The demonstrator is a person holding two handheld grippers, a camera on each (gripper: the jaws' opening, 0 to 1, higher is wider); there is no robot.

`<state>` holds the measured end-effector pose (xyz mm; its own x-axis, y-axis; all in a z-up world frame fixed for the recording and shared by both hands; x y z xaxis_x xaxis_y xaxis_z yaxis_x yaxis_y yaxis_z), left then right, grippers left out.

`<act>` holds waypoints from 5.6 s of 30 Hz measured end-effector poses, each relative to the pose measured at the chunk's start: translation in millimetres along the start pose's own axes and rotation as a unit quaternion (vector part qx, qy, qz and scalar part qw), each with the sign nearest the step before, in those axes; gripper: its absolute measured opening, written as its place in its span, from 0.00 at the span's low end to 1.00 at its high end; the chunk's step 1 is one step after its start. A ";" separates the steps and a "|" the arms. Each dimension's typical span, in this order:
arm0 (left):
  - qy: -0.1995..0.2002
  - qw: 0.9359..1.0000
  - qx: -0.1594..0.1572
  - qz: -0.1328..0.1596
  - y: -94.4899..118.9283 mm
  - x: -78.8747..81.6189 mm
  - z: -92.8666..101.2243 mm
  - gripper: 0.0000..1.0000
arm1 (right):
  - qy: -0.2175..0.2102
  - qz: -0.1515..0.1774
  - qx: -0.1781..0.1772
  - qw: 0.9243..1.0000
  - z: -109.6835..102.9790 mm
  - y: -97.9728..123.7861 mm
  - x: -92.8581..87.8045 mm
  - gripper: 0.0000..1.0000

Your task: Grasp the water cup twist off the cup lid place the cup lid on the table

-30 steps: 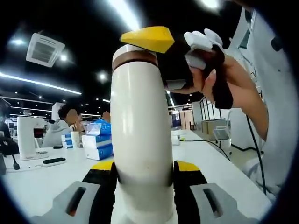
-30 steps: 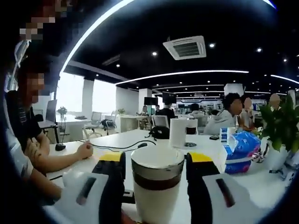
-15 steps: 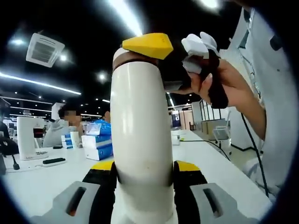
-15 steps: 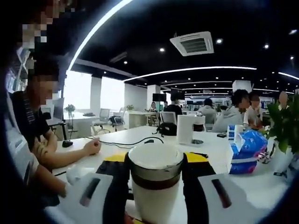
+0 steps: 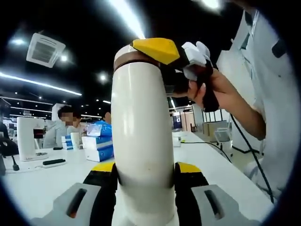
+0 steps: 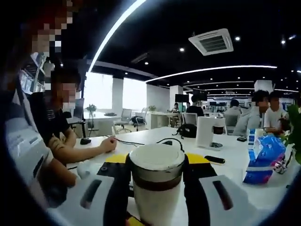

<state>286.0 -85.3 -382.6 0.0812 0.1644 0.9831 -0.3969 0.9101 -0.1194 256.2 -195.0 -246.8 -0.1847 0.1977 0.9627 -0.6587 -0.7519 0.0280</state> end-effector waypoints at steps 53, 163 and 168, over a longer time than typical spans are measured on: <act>0.003 1.000 0.002 -0.001 0.7 -0.2 -0.2 0.49 | -0.033 0.063 0.158 0.985 32.2 5.1 -0.2 0.71; -0.001 1.000 0.003 -0.005 -0.7 -1.7 2.4 0.49 | 0.033 0.019 0.156 0.987 17.7 -0.3 2.7 0.46; -0.001 1.000 0.002 -0.005 -0.6 -1.5 2.5 0.49 | 0.032 0.031 0.179 0.983 20.7 -1.8 0.3 0.46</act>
<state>283.9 -87.0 -383.7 0.0837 0.1539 0.9845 -0.4002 0.9100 -0.1082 272.4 -206.7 -241.0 -0.2695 0.1750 0.9470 -0.3479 -0.9346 0.0737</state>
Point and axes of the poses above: the point that each gripper's makers call its tool centre point, and the gripper's own axes: y roughly backward along the fingers, z roughly to its right, x roughly out of its top, the point moved 8 cm from there along y, roughly backward along the fingers, and after that the axes turned 14 degrees about y, right-handed, at the moved point
